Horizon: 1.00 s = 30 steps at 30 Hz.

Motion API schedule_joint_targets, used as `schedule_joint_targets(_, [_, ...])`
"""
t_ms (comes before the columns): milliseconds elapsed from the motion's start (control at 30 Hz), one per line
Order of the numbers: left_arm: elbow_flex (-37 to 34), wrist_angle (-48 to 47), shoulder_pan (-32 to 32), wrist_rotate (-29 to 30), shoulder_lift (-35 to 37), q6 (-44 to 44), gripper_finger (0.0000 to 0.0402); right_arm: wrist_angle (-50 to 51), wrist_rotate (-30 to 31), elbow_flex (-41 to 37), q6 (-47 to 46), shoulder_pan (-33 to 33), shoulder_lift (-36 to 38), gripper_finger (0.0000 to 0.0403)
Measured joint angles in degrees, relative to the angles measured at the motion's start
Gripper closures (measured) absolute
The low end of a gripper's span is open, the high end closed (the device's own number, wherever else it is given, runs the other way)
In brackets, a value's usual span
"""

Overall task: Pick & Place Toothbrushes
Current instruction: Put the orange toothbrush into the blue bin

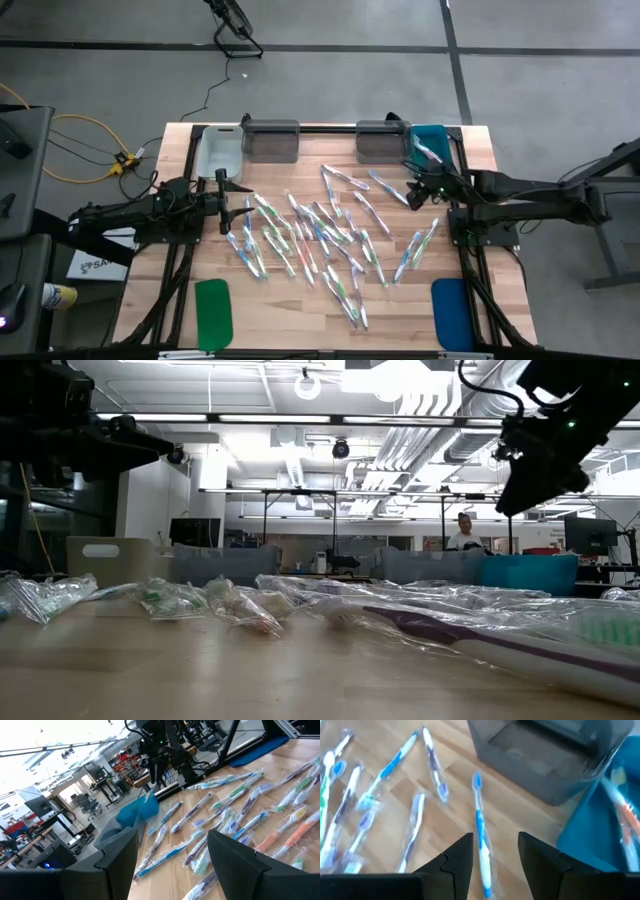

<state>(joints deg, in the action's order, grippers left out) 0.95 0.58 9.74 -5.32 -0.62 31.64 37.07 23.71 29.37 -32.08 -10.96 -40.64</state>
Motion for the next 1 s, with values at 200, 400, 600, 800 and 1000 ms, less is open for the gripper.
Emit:
schedule_joint_targets(200, [0.0, 0.0, 0.0, -0.1, 0.0, -3.2, 0.0169, -7.6, 0.7, -2.0, 6.1, 4.1, 0.4, 0.0254])
schedule_joint_targets(400, [0.1, -0.2, 0.0, 1.9, 0.0, -5.1, 0.0169, -18.2, -2.8, -6.0, 11.9, 8.7, 0.4, 0.0254])
schedule_joint_targets(600, [4.1, -2.7, 0.0, 2.6, -6.7, -5.9, 0.0169, -22.9, -2.9, -7.5, 11.1, 12.4, 0.4, 0.0254])
schedule_joint_targets(800, [9.1, -1.2, 0.0, -3.0, -23.6, -1.6, 0.0169, -23.7, -2.7, -7.6, 10.3, 14.0, 0.4, 0.0254])
schedule_joint_targets(1000, [17.1, -0.6, 0.0, -10.8, -44.6, 7.2, 0.0169, -23.6, -2.8, -7.6, 10.3, 14.0, 0.4, 0.0254])
